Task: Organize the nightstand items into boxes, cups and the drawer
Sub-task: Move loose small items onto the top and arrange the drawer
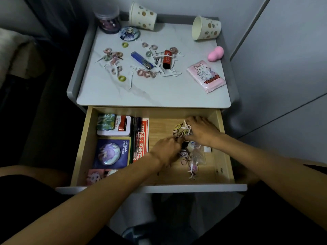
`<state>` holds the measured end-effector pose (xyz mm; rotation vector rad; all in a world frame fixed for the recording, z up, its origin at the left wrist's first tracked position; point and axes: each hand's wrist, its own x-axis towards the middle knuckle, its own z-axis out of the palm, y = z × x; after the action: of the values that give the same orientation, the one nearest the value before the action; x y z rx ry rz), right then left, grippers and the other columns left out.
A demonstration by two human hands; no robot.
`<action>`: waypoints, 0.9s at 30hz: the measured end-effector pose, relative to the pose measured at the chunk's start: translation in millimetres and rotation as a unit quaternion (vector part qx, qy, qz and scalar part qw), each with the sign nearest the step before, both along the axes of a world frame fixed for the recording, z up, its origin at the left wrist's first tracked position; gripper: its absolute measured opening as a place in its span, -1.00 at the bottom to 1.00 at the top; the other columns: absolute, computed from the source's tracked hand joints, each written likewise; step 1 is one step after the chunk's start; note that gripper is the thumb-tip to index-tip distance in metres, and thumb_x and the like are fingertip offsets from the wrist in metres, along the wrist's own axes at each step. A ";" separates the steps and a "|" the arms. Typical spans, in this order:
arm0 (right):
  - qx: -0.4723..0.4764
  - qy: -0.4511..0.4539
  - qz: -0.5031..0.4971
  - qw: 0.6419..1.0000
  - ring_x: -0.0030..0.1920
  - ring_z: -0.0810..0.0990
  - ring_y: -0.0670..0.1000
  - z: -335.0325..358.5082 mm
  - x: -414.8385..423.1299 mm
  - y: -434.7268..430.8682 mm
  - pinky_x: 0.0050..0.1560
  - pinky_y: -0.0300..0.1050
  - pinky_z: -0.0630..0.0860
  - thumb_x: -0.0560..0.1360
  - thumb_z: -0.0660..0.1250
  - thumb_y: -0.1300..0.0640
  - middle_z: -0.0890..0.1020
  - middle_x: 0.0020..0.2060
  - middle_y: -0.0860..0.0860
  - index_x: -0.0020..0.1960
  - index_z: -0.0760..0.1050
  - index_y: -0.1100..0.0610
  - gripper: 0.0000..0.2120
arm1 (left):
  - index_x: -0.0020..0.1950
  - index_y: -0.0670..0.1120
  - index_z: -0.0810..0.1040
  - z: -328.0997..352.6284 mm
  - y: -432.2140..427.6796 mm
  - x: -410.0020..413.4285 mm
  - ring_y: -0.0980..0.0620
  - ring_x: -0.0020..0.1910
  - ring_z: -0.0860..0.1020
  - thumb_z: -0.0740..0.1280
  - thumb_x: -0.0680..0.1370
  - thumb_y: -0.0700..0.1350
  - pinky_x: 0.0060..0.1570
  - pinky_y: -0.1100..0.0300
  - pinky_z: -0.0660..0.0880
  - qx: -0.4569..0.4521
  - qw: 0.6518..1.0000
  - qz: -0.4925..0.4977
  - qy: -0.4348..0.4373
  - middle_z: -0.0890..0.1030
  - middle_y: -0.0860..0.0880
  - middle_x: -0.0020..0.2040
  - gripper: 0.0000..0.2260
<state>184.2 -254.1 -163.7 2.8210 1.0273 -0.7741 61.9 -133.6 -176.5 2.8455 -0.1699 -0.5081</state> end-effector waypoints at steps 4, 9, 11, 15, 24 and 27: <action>-0.003 0.024 0.016 1.000 0.27 0.48 0.20 -3.5 3.7 5.7 0.21 0.09 0.47 0.53 0.37 -0.09 0.48 0.30 0.14 0.32 0.32 0.11 -0.52 | 0.30 -0.17 0.44 -2.5 5.9 1.7 -0.19 0.09 0.60 0.29 0.61 -0.19 -0.02 0.04 0.48 -0.027 1.000 0.012 0.009 0.59 -0.21 0.15 -0.73; 0.008 0.007 0.038 0.999 0.24 0.51 0.19 -3.3 5.1 4.4 0.22 0.08 0.47 0.59 0.29 0.01 0.49 0.28 0.12 0.25 0.45 0.14 -0.70 | 0.24 -0.17 0.47 -4.4 10.7 2.3 -0.19 0.09 0.59 0.36 0.55 -0.18 -0.11 0.12 0.36 -0.066 0.997 0.041 0.018 0.59 -0.21 0.16 -0.72; 0.023 0.001 0.049 0.999 0.18 0.55 0.17 -2.0 4.4 2.4 0.17 0.06 0.51 0.60 0.29 0.06 0.54 0.23 0.13 0.24 0.44 0.15 -0.73 | 0.22 -0.16 0.47 -5.4 13.5 2.6 -0.19 0.08 0.59 0.36 0.54 -0.19 -0.10 0.11 0.41 -0.090 0.995 0.045 0.019 0.59 -0.21 0.16 -0.74; 0.052 -0.008 0.062 0.997 0.00 0.64 0.09 0.8 4.0 -2.9 0.03 0.06 0.60 0.58 0.31 0.22 0.65 0.04 0.12 0.26 0.39 0.13 -0.72 | 0.22 -0.14 0.51 -6.6 23.9 5.8 -0.13 0.10 0.59 0.33 0.55 -0.26 0.01 0.09 0.51 -0.169 0.983 0.059 0.042 0.59 -0.16 0.17 -0.75; 0.108 0.002 0.051 0.993 -0.08 0.51 0.01 40.6 -3.6 -12.8 -0.02 0.04 0.55 0.61 0.26 0.24 0.58 -0.04 0.04 0.21 0.38 0.13 -0.81 | 0.07 -0.26 0.64 21.8 42.0 -1.5 -0.14 -0.18 0.66 0.35 0.56 -0.34 -0.26 0.19 0.60 -0.282 0.937 0.180 0.099 0.67 -0.17 0.01 -0.87; 0.146 0.024 0.053 0.988 -0.15 0.48 -0.06 55.0 -10.6 -13.7 -0.21 -0.11 0.47 0.60 0.23 0.29 0.47 -0.14 -0.09 0.20 0.35 0.11 -0.79 | 0.15 -0.27 0.65 33.6 48.0 -5.6 0.05 -0.36 0.64 0.40 0.51 -0.39 -0.22 0.07 0.66 -0.335 0.918 0.199 0.075 0.66 -0.07 -0.07 -0.78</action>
<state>173.6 -267.8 -108.7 2.9633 1.3920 -0.7383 56.3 -85.7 -142.9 2.0810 0.2220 -0.4618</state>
